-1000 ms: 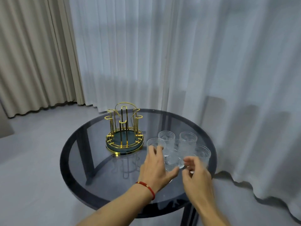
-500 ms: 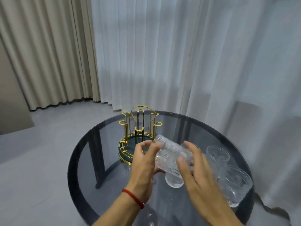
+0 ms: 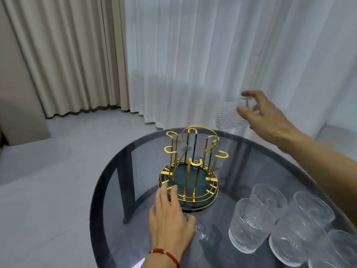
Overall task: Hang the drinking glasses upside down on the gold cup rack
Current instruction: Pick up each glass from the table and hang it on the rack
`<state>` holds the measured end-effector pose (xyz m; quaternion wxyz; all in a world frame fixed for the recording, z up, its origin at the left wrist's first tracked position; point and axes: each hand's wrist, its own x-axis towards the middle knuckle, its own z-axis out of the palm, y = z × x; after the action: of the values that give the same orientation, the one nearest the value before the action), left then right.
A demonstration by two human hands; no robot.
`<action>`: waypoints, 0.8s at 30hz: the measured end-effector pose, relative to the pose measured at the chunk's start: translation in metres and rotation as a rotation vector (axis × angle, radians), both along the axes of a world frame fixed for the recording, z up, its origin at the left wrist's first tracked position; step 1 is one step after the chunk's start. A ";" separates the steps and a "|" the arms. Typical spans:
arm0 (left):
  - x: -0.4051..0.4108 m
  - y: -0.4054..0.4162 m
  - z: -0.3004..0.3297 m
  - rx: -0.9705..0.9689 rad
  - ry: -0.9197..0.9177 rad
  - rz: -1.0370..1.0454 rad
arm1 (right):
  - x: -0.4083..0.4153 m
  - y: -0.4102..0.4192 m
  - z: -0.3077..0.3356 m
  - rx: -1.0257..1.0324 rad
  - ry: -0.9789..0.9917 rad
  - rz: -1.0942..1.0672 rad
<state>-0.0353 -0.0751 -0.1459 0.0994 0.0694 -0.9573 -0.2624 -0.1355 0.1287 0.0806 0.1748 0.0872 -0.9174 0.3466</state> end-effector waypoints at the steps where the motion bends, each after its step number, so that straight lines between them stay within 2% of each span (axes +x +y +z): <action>1: 0.000 0.001 -0.002 -0.015 0.011 -0.025 | -0.017 -0.009 0.006 0.032 -0.048 0.043; 5: 0.000 0.006 -0.007 -0.083 -0.033 -0.064 | -0.070 -0.042 0.013 0.106 -0.240 0.134; 12: -0.004 0.010 -0.008 -0.119 -0.098 -0.043 | -0.110 -0.082 -0.011 0.318 -0.350 0.309; 18: -0.006 0.016 -0.008 -0.168 -0.174 -0.047 | -0.127 -0.085 -0.021 0.381 -0.532 0.415; 24: -0.008 0.018 -0.006 -0.180 -0.208 -0.052 | -0.136 -0.087 -0.029 0.435 -0.553 0.426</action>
<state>-0.0432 -0.0575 -0.1514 -0.0015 0.0620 -0.9836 -0.1694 -0.2720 0.0414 0.0514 -0.1764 0.2139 -0.9431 0.1835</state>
